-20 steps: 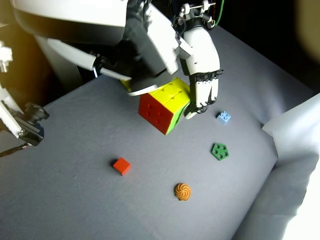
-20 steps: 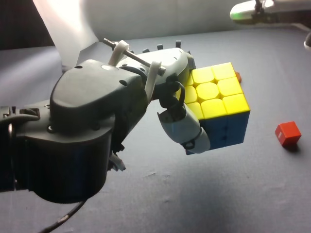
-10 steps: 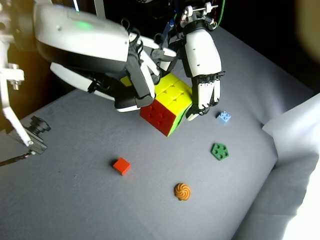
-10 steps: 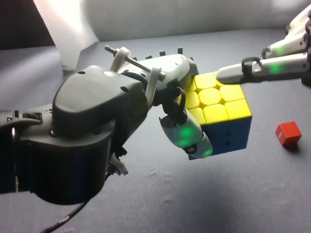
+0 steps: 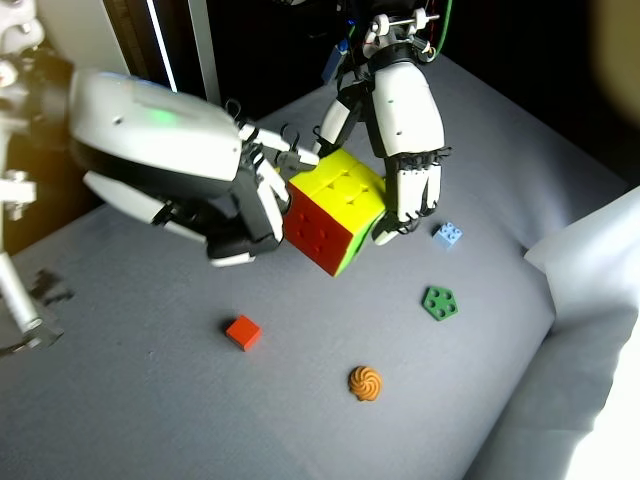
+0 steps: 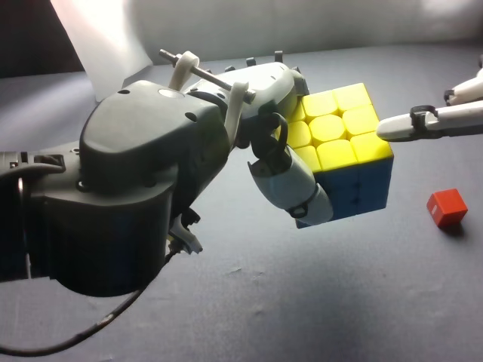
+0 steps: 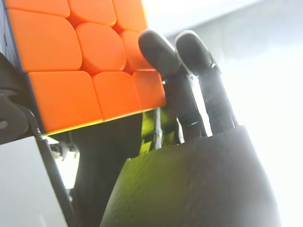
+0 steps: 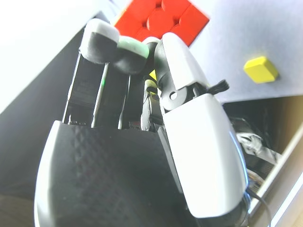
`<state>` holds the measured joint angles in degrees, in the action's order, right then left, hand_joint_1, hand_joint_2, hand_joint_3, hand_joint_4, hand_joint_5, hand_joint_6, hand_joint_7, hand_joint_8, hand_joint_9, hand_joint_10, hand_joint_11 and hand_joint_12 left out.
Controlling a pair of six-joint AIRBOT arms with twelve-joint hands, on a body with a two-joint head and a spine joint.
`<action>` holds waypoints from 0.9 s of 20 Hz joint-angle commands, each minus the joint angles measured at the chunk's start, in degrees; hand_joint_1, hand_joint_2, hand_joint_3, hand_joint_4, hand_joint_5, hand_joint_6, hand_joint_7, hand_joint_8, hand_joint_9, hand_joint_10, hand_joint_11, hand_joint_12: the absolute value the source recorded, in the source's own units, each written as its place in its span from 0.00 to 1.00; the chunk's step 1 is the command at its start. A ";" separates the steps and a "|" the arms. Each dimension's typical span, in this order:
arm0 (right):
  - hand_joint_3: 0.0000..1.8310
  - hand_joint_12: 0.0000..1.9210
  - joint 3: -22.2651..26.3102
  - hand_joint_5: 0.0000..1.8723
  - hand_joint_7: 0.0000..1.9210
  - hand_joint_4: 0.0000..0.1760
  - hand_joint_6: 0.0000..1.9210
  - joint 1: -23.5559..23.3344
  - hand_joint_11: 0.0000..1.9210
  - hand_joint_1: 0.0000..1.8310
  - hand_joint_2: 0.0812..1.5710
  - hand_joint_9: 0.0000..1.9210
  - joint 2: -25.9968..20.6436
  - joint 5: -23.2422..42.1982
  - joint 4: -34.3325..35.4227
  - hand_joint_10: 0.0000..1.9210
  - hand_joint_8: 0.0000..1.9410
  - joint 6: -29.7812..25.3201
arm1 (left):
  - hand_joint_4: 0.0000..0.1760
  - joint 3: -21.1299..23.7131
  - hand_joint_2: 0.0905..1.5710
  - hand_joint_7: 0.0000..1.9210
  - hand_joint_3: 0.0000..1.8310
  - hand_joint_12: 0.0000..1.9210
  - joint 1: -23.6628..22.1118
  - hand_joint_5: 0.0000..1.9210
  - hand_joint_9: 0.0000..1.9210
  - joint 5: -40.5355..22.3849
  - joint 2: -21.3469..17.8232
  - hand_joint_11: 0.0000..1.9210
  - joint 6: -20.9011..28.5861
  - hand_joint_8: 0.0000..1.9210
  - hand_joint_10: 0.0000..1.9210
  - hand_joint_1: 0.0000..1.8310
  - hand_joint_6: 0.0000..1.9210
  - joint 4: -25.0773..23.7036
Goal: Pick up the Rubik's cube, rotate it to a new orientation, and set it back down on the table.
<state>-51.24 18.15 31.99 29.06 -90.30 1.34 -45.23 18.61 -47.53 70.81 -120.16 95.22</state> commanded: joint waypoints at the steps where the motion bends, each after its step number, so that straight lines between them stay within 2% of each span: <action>1: 0.00 1.00 -0.03 0.00 0.35 1.00 0.00 -0.29 0.47 0.72 0.80 0.50 0.14 0.78 2.65 1.00 0.81 0.24 | 0.00 -0.01 0.75 0.43 0.00 0.91 -1.04 0.46 0.34 -0.03 0.10 0.22 0.57 0.68 0.79 0.74 0.56 -4.19; 5: 0.00 1.00 -0.07 0.00 0.35 1.00 0.00 -0.24 0.49 0.72 0.81 0.50 0.46 0.78 2.65 1.00 0.82 0.24 | 0.00 0.03 0.75 0.41 0.00 0.86 -1.25 0.45 0.33 -0.03 0.11 0.21 0.57 0.69 0.79 0.73 0.60 -4.18; 6: 0.00 1.00 -0.06 0.00 0.35 1.00 0.00 -0.24 0.48 0.72 0.81 0.49 0.52 0.79 2.65 1.00 0.82 0.24 | 0.00 0.03 0.76 0.39 0.00 0.88 -1.28 0.44 0.32 -0.03 0.11 0.20 0.57 0.74 0.81 0.73 0.59 -4.18; 7: 0.00 1.00 -0.05 0.00 0.36 1.00 0.00 -0.23 0.49 0.72 0.80 0.50 0.53 0.79 2.65 1.00 0.80 0.24 | 0.00 0.03 0.77 0.39 0.00 0.88 -1.30 0.43 0.32 -0.03 0.10 0.21 0.57 0.76 0.82 0.73 0.59 -4.18; 9: 0.00 1.00 -0.06 0.00 0.35 1.00 0.00 0.15 0.45 0.72 0.81 0.47 0.48 0.79 2.62 1.00 0.82 0.23 | 0.00 -0.01 0.75 0.43 0.00 0.86 -1.34 0.45 0.34 -0.03 0.09 0.23 0.55 0.69 0.79 0.74 0.57 -4.18; 10: 0.00 1.00 -0.06 0.00 0.35 1.00 0.00 0.64 0.45 0.72 0.81 0.48 0.47 0.79 2.61 1.00 0.82 0.24 | 0.00 -0.01 0.75 0.42 0.00 0.87 -1.35 0.44 0.33 -0.03 0.09 0.21 0.55 0.71 0.80 0.73 0.58 -4.18; 11: 0.00 1.00 -0.04 0.00 0.35 1.00 0.00 1.06 0.46 0.72 0.80 0.48 0.47 1.07 2.61 1.00 0.81 0.24 | 0.00 -0.01 0.75 0.44 0.00 0.86 -1.41 0.44 0.34 -0.03 0.09 0.21 0.55 0.68 0.79 0.74 0.58 -4.12; 14: 0.00 1.00 0.08 0.00 0.35 1.00 0.00 1.39 0.46 0.72 0.80 0.49 0.47 1.65 2.04 1.00 0.81 0.21 | 0.00 -0.02 0.74 0.45 0.00 0.86 -1.52 0.45 0.35 -0.03 0.09 0.23 0.46 0.67 0.78 0.74 0.56 -4.01; 15: 0.00 1.00 0.12 0.00 0.35 1.00 0.00 1.70 0.46 0.72 0.80 0.49 0.47 1.69 1.75 1.00 0.81 0.18 | 0.00 -0.02 0.75 0.43 0.00 0.86 -1.53 0.45 0.34 -0.03 0.09 0.22 0.46 0.70 0.79 0.74 0.56 -4.01; 16: 0.00 1.00 0.14 0.00 0.35 1.00 0.00 2.23 0.48 0.72 0.80 0.50 0.47 1.77 1.37 1.00 0.81 0.18 | 0.00 -0.04 0.74 0.45 0.00 0.82 -1.57 0.45 0.36 -0.03 0.09 0.22 0.46 0.64 0.76 0.74 0.59 -4.00; 17: 0.00 1.00 0.14 0.00 0.35 1.00 0.00 2.54 0.49 0.72 0.80 0.51 0.47 1.82 1.14 1.00 0.81 0.18 | 0.00 -0.06 0.74 0.45 0.00 0.80 -1.61 0.46 0.36 -0.04 0.09 0.22 0.46 0.63 0.75 0.74 0.61 -4.00; 18: 0.00 1.00 0.14 0.00 0.36 1.00 0.00 3.08 0.51 0.72 0.80 0.52 0.48 1.82 0.30 1.00 0.80 0.13 | 0.00 -0.09 0.75 0.42 0.00 0.81 -1.68 0.46 0.34 -0.04 0.10 0.20 0.41 0.67 0.77 0.73 0.60 -3.95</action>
<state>-51.33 21.43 32.47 30.09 -91.35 1.13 -45.21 18.24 -47.20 70.87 -121.05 96.42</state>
